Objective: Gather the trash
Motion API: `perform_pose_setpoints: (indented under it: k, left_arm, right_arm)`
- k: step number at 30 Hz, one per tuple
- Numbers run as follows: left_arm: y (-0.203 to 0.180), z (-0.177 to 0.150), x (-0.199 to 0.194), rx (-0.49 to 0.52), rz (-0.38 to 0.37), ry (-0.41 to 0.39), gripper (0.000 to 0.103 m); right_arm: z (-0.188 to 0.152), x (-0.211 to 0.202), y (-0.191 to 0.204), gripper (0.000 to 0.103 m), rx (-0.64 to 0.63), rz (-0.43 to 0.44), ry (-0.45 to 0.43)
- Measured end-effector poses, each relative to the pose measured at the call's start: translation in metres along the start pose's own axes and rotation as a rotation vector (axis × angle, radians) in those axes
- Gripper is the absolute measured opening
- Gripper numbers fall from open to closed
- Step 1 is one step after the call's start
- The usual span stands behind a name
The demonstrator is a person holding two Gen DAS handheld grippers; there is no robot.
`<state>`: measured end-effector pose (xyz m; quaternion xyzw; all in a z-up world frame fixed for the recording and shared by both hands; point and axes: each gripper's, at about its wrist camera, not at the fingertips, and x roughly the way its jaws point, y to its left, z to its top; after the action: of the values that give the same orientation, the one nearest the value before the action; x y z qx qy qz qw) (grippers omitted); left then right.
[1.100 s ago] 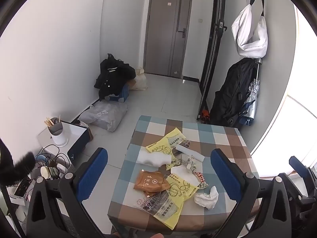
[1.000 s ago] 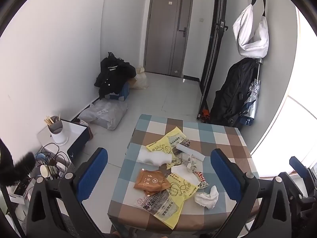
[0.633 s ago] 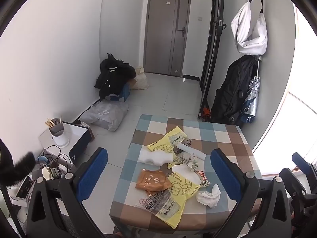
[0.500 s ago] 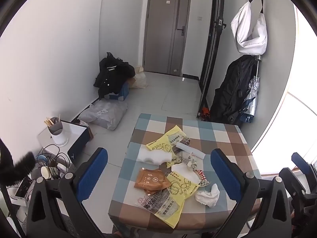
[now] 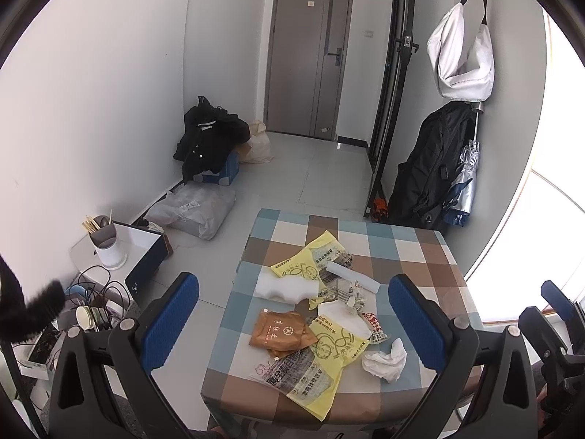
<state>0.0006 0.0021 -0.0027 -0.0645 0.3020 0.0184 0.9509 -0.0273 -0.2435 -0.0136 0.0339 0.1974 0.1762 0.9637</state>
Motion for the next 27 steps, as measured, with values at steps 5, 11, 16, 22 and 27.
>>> perform_pose_setpoints:
  k: [5, 11, 16, 22, 27]
  left_arm:
    - [0.001, 0.0006, 0.0017, -0.001, 0.0, 0.0, 0.102]
    - [0.0016, -0.0002, 0.0026, -0.001, -0.003, 0.002, 0.102]
    - [-0.0004, -0.0023, 0.0042, 0.008, 0.001, 0.009, 0.102]
    - [0.0008, -0.0039, 0.0043, 0.002, -0.002, 0.014, 0.102]
    - [0.0011, -0.0039, 0.0042, 0.003, -0.003, 0.015, 0.102]
  right_arm:
    - [0.0, -0.0001, 0.0, 0.103, 0.0, 0.0, 0.001]
    - [-0.0001, 0.0002, 0.0001, 0.103, 0.001, 0.0, 0.002]
    - [-0.0008, -0.0003, -0.0009, 0.103, 0.001, 0.0, 0.001]
    - [-0.0021, -0.0004, -0.001, 0.103, 0.005, -0.004, 0.005]
    - [-0.0027, -0.0007, -0.0009, 0.103, 0.004, -0.003, 0.006]
